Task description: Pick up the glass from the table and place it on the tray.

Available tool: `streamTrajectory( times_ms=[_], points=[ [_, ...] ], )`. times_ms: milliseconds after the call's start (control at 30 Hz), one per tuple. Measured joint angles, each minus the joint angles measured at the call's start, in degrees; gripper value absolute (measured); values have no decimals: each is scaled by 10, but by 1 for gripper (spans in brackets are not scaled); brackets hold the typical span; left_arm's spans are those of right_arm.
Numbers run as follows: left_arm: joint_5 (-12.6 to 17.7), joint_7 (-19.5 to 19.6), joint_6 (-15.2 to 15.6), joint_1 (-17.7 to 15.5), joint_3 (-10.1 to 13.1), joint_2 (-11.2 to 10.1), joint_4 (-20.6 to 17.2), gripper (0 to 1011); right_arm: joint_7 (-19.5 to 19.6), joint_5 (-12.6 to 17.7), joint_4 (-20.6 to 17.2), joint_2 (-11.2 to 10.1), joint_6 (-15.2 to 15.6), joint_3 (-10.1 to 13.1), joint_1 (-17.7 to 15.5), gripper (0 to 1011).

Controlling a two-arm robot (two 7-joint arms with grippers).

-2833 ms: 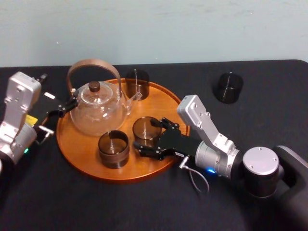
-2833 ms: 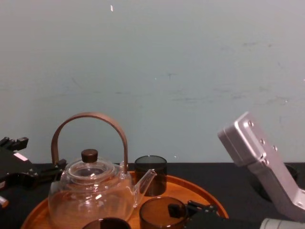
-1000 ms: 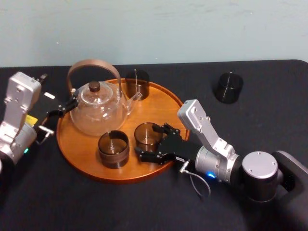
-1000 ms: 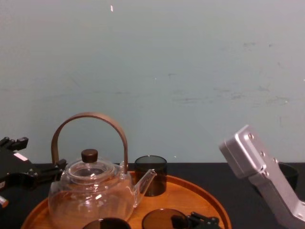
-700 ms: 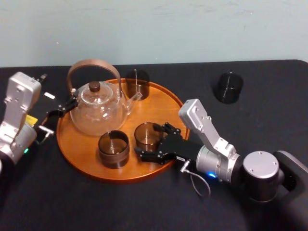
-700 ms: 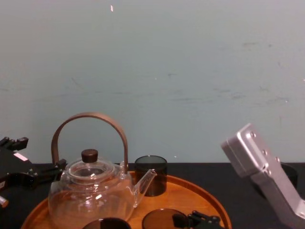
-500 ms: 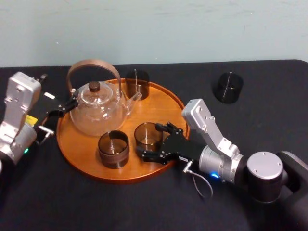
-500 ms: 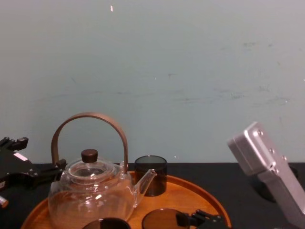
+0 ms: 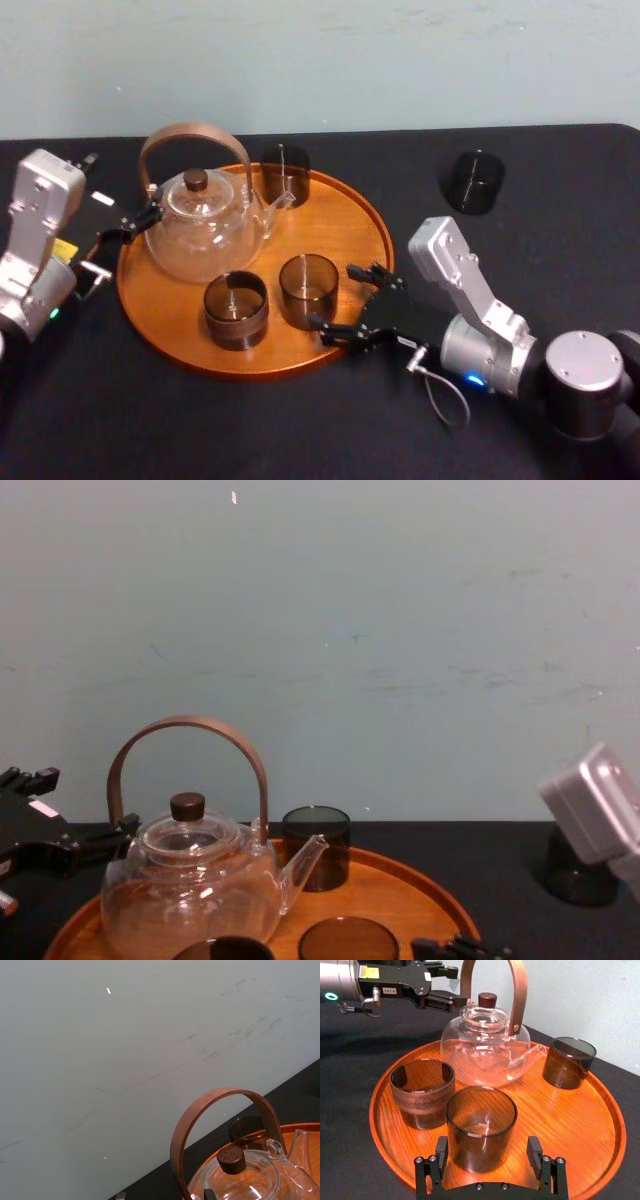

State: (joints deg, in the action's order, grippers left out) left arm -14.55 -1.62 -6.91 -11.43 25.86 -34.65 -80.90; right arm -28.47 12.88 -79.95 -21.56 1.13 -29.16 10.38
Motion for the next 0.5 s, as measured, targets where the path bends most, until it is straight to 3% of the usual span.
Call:
streamTrajectory(
  times_ms=[300, 500],
  points=[
    [0, 0, 0, 0, 0, 0, 0, 1009, 4, 12, -22, -20, -5, 17, -28, 1003],
    [0, 0, 0, 0, 0, 0, 0, 1010, 17, 22, -33, -34, -9, 40, -45, 1002]
  ],
)
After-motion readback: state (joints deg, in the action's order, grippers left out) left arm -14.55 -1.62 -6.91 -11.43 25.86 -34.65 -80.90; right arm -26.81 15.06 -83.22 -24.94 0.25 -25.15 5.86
